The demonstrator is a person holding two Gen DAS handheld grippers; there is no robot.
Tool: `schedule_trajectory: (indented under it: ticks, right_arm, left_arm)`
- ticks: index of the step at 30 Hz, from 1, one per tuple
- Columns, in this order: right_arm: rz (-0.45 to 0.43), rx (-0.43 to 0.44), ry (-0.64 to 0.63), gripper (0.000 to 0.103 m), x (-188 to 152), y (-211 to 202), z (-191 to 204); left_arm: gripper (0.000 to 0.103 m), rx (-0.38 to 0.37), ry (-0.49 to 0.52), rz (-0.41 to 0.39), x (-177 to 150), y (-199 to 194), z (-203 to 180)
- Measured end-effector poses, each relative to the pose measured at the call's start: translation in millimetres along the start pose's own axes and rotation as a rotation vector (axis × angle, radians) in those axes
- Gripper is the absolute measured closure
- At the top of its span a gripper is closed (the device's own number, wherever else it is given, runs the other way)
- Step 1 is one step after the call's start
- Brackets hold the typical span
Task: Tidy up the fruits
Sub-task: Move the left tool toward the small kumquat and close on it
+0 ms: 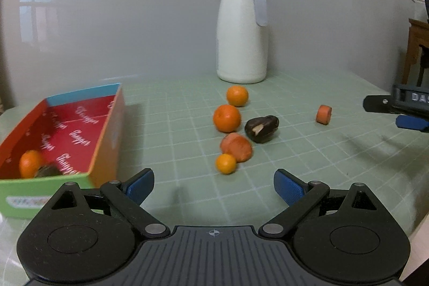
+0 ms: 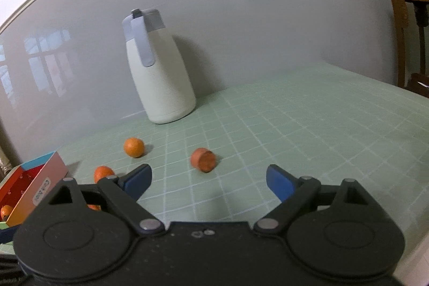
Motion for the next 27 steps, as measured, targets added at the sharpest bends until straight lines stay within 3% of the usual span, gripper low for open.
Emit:
schedule_trajectory:
  ticks: [4,7,13,17,27]
  right_arm:
    - [-0.009,-0.011,0.016,0.011,1.1,-4.2,-9.8]
    - [-0.014,-0.017,0.029,0.011,2.5,-5.4,-17.3]
    - [-0.018,-0.019,0.064,0.011,4.2,-6.6,-27.7]
    - [-0.023,-0.021,0.071,0.011,4.9,-6.7,-30.2]
    - [-0.022,-0.017,0.08,0.011,5.0,-5.4,-31.3]
  left_arm:
    - [0.008,-0.014,0.01,0.022,5.2,15.8,-7.2]
    - [0.029,-0.031,0.019,0.048,7.9,27.0,-12.1]
    - [0.029,-0.032,0.025,0.058,9.6,37.8,-19.1]
    - [0.049,-0.03,0.058,0.072,8.2,42.8,-26.6]
    - [0.057,-0.022,0.043,0.094,8.5,52.2,-29.4]
Point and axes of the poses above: each gripper's, at about its wrist camera, not at the fingertips, and y roughly the way its jaws point, z to its left, x to its top, the point moved 6 cm from there along y, roughly the way its jaws point, and after that the axes turned 5 degrees about x, right-handed, at the moved point
